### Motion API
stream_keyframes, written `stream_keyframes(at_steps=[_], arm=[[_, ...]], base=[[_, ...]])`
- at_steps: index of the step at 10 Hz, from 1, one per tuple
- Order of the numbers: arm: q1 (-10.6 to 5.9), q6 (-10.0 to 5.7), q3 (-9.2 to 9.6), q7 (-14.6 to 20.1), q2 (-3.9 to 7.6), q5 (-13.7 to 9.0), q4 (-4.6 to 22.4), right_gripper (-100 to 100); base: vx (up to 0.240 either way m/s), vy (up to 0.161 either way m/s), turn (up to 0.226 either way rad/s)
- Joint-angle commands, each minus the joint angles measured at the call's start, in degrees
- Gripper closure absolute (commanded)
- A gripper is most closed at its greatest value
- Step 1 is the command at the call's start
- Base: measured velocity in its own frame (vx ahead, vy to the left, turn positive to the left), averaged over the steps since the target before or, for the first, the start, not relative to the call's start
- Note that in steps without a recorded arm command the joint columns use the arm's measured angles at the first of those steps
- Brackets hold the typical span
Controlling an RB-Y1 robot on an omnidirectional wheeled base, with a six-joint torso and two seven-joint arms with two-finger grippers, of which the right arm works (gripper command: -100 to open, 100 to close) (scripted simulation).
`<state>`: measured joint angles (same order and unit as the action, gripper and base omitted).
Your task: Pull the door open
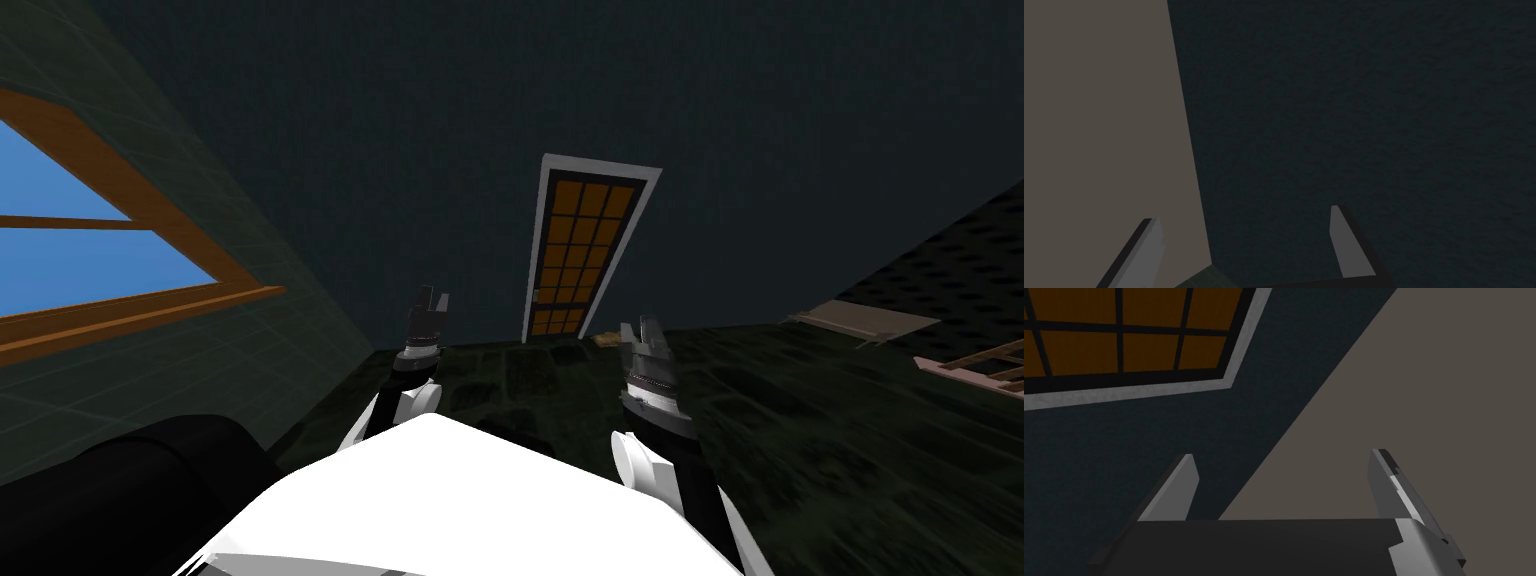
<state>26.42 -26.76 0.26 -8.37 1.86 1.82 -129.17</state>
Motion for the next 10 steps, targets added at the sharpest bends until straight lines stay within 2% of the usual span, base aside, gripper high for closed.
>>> stream_keyframes(at_steps=[1, 10], arm=[[-0.72, -0.52, -0.17, -1.29, 0.27, 0.27, 1.9, -100], [-4.98, -3.89, -1.25, -10.05, 2.0, 2.08, 14.7, -100]], base=[[0.112, 0.002, 0.025], [0.101, 0.007, 0.034]])
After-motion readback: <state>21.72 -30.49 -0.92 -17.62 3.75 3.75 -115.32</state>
